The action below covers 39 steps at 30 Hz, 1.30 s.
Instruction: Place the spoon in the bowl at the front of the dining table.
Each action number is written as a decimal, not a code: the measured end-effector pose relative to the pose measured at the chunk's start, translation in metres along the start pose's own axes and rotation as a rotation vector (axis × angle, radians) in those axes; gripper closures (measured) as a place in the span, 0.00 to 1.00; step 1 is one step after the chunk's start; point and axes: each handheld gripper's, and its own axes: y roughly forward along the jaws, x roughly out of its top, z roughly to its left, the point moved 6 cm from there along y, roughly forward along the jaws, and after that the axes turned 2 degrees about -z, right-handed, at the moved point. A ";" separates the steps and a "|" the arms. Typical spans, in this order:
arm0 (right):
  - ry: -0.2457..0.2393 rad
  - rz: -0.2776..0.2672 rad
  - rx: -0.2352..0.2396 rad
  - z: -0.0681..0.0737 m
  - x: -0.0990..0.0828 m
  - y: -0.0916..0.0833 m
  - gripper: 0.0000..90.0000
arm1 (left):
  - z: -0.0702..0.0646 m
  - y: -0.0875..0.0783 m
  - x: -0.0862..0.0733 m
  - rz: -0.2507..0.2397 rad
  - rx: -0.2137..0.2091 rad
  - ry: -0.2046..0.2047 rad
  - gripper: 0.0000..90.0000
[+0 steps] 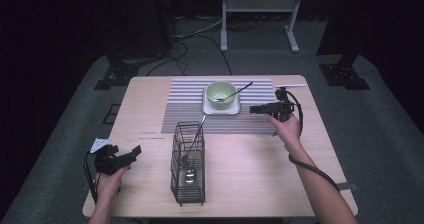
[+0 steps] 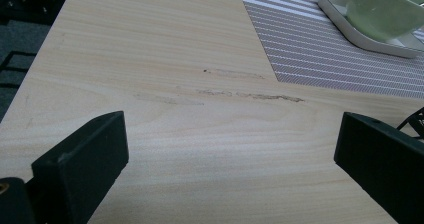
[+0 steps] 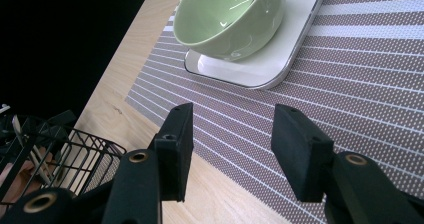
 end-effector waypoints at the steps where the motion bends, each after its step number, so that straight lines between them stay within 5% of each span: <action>1: -0.004 0.001 0.000 0.000 -0.001 0.000 0.56 | 0.000 0.000 0.000 0.000 0.000 0.000 0.00; 39: -0.023 0.029 0.015 0.003 -0.033 -0.013 0.50 | -0.002 0.002 0.000 0.003 -0.006 0.002 0.00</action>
